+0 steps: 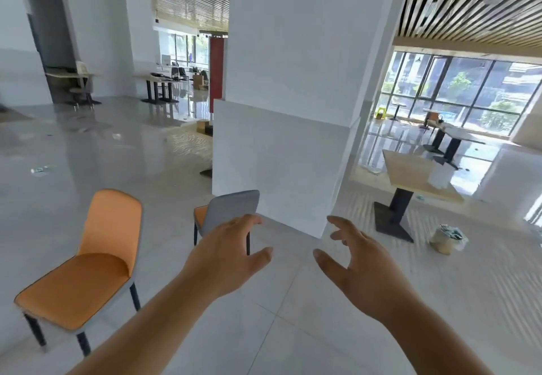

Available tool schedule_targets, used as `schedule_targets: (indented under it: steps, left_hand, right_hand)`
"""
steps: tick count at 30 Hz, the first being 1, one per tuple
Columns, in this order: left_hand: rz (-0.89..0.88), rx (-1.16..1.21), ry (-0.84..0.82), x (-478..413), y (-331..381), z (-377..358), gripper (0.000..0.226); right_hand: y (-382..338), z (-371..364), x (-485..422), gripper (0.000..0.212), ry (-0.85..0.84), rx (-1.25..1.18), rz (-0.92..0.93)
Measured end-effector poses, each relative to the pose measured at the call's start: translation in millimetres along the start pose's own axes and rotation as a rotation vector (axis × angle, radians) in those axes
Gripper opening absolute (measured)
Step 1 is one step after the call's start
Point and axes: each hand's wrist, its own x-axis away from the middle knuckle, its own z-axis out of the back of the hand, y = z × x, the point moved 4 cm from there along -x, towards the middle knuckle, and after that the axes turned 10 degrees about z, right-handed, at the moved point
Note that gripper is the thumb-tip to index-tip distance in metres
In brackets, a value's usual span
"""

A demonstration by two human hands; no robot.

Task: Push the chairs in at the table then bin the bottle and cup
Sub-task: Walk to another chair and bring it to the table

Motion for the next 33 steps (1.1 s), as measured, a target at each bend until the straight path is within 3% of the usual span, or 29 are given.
schedule_targets:
  steps: [8, 14, 20, 26, 33]
  left_hand:
    - [0.086, -0.038, 0.026, -173.3, -16.4, -83.6, 0.066]
    - [0.221, -0.066, 0.006, -303.4, -34.0, -138.8, 0.066]
    - [0.349, -0.096, 0.052, -418.0, -71.2, -179.5, 0.063]
    - [0.539, -0.110, -0.014, -519.2, -165.2, -253.4, 0.068]
    - [0.769, 0.001, -0.141, -666.2, -331.3, -361.2, 0.066]
  right_hand:
    - [128.6, -73.5, -159.1, 0.073, 0.005, -0.137, 0.104]
    - [235.8, -136.4, -299.6, 0.077, -0.203, -0.165, 0.189]
    - [297.3, -194.8, -443.1, 0.068, -0.253, -0.207, 0.267]
    - [348.5, -317.2, -541.7, 0.069, -0.440, -0.174, 0.311]
    - [421.0, -486.0, -669.6, 0.068, -0.679, -0.089, 0.220]
